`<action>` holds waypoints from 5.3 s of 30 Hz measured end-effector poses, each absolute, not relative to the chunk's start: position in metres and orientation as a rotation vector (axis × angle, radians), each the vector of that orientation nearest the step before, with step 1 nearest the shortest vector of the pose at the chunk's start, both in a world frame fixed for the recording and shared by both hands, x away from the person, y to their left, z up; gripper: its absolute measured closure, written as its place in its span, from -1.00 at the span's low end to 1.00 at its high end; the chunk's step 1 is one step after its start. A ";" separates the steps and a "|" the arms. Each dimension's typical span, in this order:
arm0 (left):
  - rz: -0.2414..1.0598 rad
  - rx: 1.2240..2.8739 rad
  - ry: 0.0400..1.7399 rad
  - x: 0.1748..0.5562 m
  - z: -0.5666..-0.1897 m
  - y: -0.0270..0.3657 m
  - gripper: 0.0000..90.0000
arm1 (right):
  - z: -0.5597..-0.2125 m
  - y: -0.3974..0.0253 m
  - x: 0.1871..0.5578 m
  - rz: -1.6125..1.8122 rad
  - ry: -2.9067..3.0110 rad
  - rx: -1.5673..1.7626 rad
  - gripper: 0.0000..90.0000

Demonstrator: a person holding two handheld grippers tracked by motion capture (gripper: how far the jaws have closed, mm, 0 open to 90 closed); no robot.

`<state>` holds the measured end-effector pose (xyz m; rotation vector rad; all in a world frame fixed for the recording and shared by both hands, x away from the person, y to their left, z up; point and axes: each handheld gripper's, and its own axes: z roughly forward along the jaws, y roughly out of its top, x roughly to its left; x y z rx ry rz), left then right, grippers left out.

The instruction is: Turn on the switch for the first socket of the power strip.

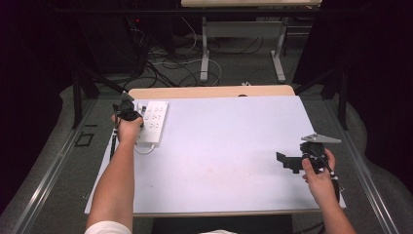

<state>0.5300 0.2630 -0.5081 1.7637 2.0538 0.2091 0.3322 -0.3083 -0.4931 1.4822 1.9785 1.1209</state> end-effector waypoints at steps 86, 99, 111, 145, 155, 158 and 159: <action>0.265 1.764 1.936 0.525 -0.504 0.261 0.54 | -0.495 -0.306 0.332 1.119 2.011 1.486 -1.00; 0.310 1.719 1.870 0.522 -0.496 0.262 0.22 | -0.495 -0.305 0.333 1.117 2.003 1.475 -1.00; 0.396 1.776 1.817 0.519 -0.492 0.259 -0.08 | -0.496 -0.306 0.333 1.121 2.010 1.491 -1.00; 0.395 1.764 1.494 0.494 -0.464 0.251 -0.99 | -0.495 -0.306 0.330 1.118 2.011 1.491 -1.00; 0.399 1.794 1.409 0.481 -0.453 0.244 -0.99 | -0.494 -0.307 0.329 1.119 2.002 1.483 -1.00; 0.417 1.804 1.384 0.476 -0.450 0.242 -0.99 | -0.493 -0.307 0.328 1.113 2.001 1.479 -1.00; 0.416 1.798 1.382 0.473 -0.449 0.241 -0.99 | -0.493 -0.307 0.328 1.118 1.999 1.480 -1.00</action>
